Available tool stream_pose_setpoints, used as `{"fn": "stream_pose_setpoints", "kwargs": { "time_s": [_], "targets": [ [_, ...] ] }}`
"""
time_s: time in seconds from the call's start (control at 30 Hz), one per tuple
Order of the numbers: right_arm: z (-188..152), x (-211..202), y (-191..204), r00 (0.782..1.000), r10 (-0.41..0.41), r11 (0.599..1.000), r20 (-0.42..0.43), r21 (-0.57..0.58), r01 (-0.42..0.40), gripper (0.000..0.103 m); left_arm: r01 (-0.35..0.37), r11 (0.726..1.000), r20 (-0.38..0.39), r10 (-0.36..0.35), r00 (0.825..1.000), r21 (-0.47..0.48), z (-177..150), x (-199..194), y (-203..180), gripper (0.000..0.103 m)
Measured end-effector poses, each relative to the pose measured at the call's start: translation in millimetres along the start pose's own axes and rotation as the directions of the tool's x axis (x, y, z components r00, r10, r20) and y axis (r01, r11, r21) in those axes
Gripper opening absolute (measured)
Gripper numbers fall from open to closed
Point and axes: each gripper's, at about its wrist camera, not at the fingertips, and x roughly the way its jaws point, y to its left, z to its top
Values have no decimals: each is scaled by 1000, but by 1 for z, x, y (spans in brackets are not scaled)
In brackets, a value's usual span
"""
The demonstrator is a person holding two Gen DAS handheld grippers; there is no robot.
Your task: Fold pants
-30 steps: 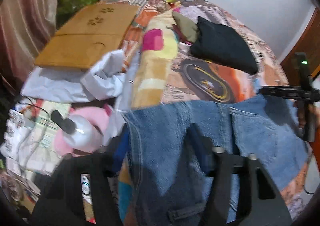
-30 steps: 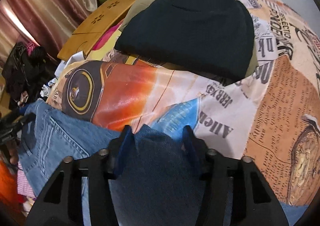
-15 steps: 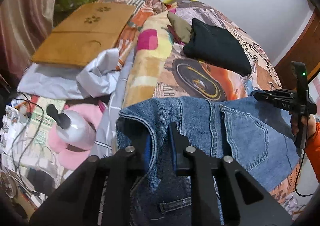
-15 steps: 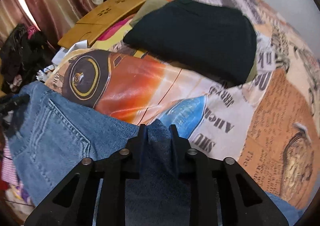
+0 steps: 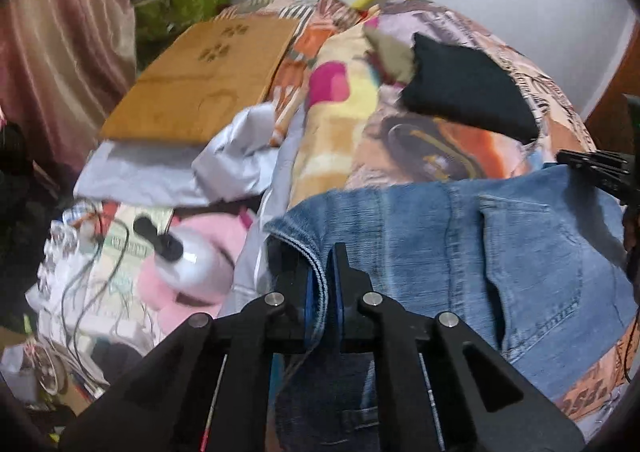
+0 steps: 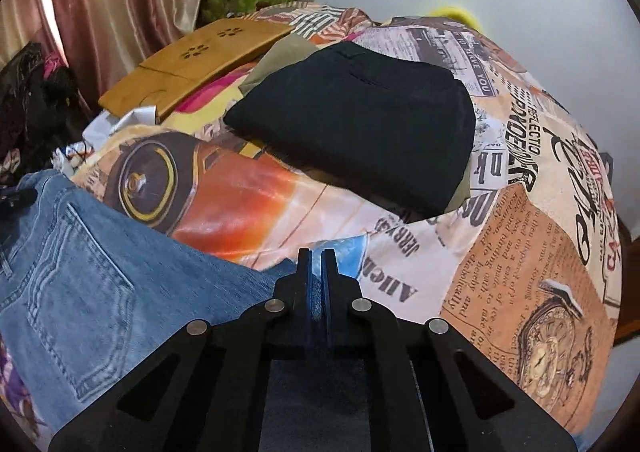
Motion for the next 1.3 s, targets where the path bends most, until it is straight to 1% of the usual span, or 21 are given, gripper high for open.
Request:
{"fn": "stream_pose_setpoints", "kwargs": {
  "time_s": [0.03, 0.1, 0.13, 0.2, 0.27, 0.33, 0.37, 0.4, 0.43, 0.47, 0.5, 0.53, 0.6, 0.67, 0.77, 0.83, 0.9, 0.97, 1.07, 1.2, 1.3],
  "targets": [
    [-2, 0, -1, 1000, -2, 1000, -5, -2, 2, 3, -22, 1000, -4, 22, 1000, -11, -1, 3, 5, 10],
    [-4, 4, -4, 999, -43, 999, -15, -6, 43, 2, 17, 999, -29, -18, 999, -43, 1, 9, 14, 10],
    [-4, 5, -8, 999, -43, 999, -24, 2, 43, 2, 30, 998, -36, -32, 999, -52, 2, 10, 16, 12],
    [-3, 2, -21, 999, -3, 998, -39, 62, 6, 2, 29, 998, -27, -30, 999, -52, 4, 4, 17, 17],
    [-4, -12, -30, 1000, 15, 995, -27, 101, -12, 3, -30, 999, 7, 31, 1000, -25, 8, -13, 16, 18],
    [-6, -31, -35, 1000, 16, 993, -3, 116, -16, 6, -9, 999, 37, 11, 999, -41, 9, -31, 19, 22],
    [-8, -41, -35, 1000, 17, 993, 3, 117, -17, 10, 6, 999, 49, -4, 999, -51, 8, -41, 20, 24],
    [-11, -52, -37, 1000, 22, 992, 10, 121, -23, 13, 12, 998, 58, -9, 998, -56, 7, -49, 20, 31],
    [-13, -59, -37, 1000, 22, 992, 17, 126, -24, 24, 10, 998, 70, -6, 998, -54, 5, -57, 20, 39],
    [-17, -68, -37, 999, 18, 991, 26, 130, -21, 35, 2, 999, 83, 2, 997, -45, 0, -66, 17, 43],
    [-23, -81, -35, 999, 7, 992, 44, 128, -12, 39, 0, 999, 89, 3, 996, -36, -3, -72, 15, 49],
    [-27, -87, -33, 998, -2, 992, 57, 124, -5, 45, 6, 999, 92, -3, 996, -32, -8, -75, 12, 52],
    [-40, -106, -27, 996, -25, 994, 81, 112, 16, 49, 35, 999, 76, -33, 997, -27, -21, -77, 6, 54],
    [-51, -114, -25, 996, -35, 993, 87, 116, 24, 54, 56, 998, 26, -55, 998, -22, -37, -68, -1, 54],
    [-75, -123, -20, 996, -41, 992, 77, 125, 31, 57, 35, 999, -19, -36, 999, -13, -60, -54, -11, 54],
    [-95, -124, -16, 998, -38, 990, 56, 136, 30, 57, 37, 999, -22, -38, 999, -34, -74, -50, -10, 54],
    [-114, -123, -13, 999, -42, 989, 27, 143, 37, 57, 62, 996, -13, -63, 998, -70, -86, -51, -5, 54],
    [-129, -122, -13, 999, -49, 986, 7, 158, 48, 57, 87, 992, 6, -87, 996, -95, -94, -59, 0, 54],
    [-145, -125, -20, 998, -58, 977, -5, 206, 58, 57, 98, 989, 38, -94, 995, -107, -103, -74, 6, 54],
    [-158, -133, -35, 997, -78, 960, 5, 270, 73, 57, 88, 991, 31, -85, 996, -97, -110, -77, 4, 54],
    [-164, -132, -47, 994, -105, 941, 1, 323, 99, 57, 42, 997, 5, -42, 999, -63, -113, -67, -5, 54]
  ]
}}
